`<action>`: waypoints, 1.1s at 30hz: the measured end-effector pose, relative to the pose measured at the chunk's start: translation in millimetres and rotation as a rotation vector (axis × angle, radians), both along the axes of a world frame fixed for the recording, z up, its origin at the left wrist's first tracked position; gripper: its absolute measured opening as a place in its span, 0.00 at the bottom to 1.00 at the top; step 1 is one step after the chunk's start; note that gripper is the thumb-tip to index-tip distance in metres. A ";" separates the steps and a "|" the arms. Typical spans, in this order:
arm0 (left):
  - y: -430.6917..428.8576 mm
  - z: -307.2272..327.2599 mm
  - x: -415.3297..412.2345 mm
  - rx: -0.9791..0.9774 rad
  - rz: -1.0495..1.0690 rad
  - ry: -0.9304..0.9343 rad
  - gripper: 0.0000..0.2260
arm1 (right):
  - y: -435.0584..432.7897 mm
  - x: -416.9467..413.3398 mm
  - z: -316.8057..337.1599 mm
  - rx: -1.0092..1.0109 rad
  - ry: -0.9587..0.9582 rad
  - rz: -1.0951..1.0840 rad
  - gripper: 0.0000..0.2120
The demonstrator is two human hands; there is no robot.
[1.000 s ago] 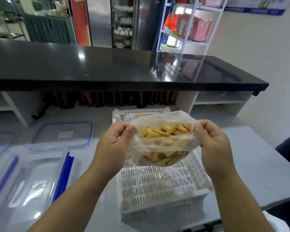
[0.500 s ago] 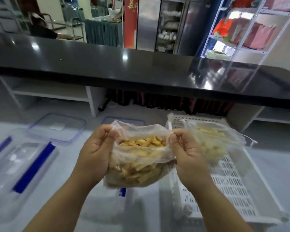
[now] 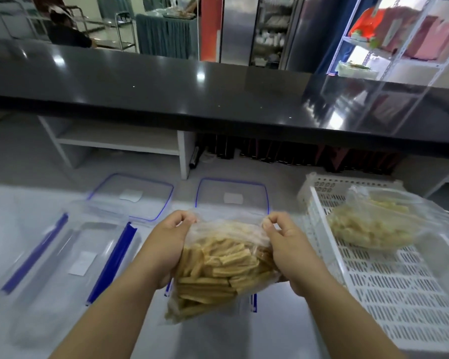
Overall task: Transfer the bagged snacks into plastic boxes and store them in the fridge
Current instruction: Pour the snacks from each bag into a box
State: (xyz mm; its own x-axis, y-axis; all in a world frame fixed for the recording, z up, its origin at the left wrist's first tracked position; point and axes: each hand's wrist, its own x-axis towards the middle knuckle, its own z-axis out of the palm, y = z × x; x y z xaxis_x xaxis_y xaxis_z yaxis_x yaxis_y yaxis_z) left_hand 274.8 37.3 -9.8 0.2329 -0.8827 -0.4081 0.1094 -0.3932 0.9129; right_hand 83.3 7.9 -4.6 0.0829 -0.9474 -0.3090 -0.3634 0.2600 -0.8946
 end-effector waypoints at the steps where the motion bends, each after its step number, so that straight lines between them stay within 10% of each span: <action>1: -2.7 -1.0 2.0 0.014 -0.007 0.019 0.12 | -2.0 3.0 -0.3 -0.005 0.044 -0.002 0.12; 13: -11.5 -8.0 14.5 0.064 -0.095 0.197 0.17 | -9.0 21.7 -6.5 0.109 0.106 0.034 0.14; 17: -10.6 -5.6 15.7 0.103 -0.176 0.284 0.17 | -7.7 23.2 -15.8 0.155 0.055 0.129 0.29; 27: -21.7 -6.1 10.2 0.102 -0.174 -0.188 0.15 | -11.4 9.2 -7.0 0.131 -0.014 0.413 0.31; 33: -24.3 -6.3 16.8 0.147 -0.213 0.060 0.18 | -12.9 9.9 -12.0 0.053 0.041 0.311 0.29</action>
